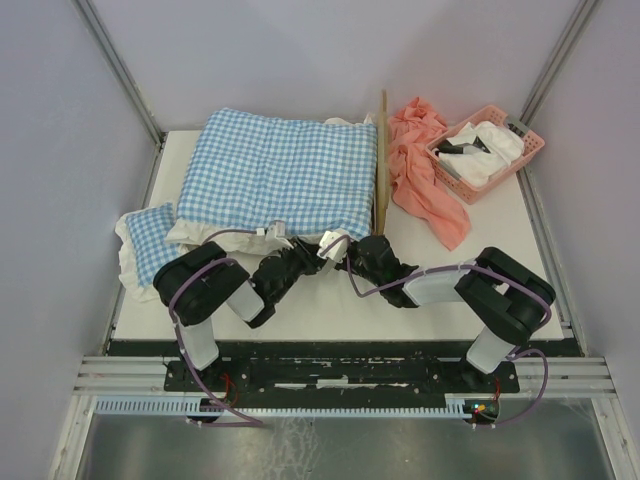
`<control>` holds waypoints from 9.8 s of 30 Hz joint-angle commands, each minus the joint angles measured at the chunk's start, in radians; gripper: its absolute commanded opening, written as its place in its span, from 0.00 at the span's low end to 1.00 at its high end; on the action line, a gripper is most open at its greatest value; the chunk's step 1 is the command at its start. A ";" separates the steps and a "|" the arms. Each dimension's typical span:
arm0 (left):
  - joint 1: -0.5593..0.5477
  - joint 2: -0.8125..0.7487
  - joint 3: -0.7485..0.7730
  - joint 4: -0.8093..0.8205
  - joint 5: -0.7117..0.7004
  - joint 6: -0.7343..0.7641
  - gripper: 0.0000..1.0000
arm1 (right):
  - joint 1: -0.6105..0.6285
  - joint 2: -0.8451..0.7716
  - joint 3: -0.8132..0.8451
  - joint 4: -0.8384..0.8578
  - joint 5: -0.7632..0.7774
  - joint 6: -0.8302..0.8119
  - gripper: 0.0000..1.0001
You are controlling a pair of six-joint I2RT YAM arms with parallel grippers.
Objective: Set up the pet bed
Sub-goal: Tie the ropes to the bed frame, then adjust the bed frame at the center of the board.
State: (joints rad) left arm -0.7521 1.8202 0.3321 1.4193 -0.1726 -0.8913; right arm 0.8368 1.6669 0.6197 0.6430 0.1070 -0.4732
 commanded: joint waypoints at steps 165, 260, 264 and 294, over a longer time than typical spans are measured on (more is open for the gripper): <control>0.048 -0.277 -0.049 -0.642 -0.535 0.071 0.03 | -0.097 -0.129 -0.009 -0.109 0.528 0.683 0.02; -0.276 0.447 0.495 -0.034 -0.440 0.600 0.54 | -0.102 -0.318 0.086 -0.530 0.204 0.871 0.02; -0.276 0.409 0.433 0.000 -0.483 0.612 0.06 | -0.105 -0.313 0.086 -0.557 0.265 0.828 0.02; -0.165 0.146 0.281 -0.265 -0.636 0.588 0.03 | -0.311 -0.195 0.057 -0.437 0.216 0.734 0.02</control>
State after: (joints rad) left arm -0.9630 2.0235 0.6186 1.2003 -0.7387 -0.2653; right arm 0.5625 1.4509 0.6773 0.1520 0.2474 0.2592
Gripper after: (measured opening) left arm 0.035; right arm 0.026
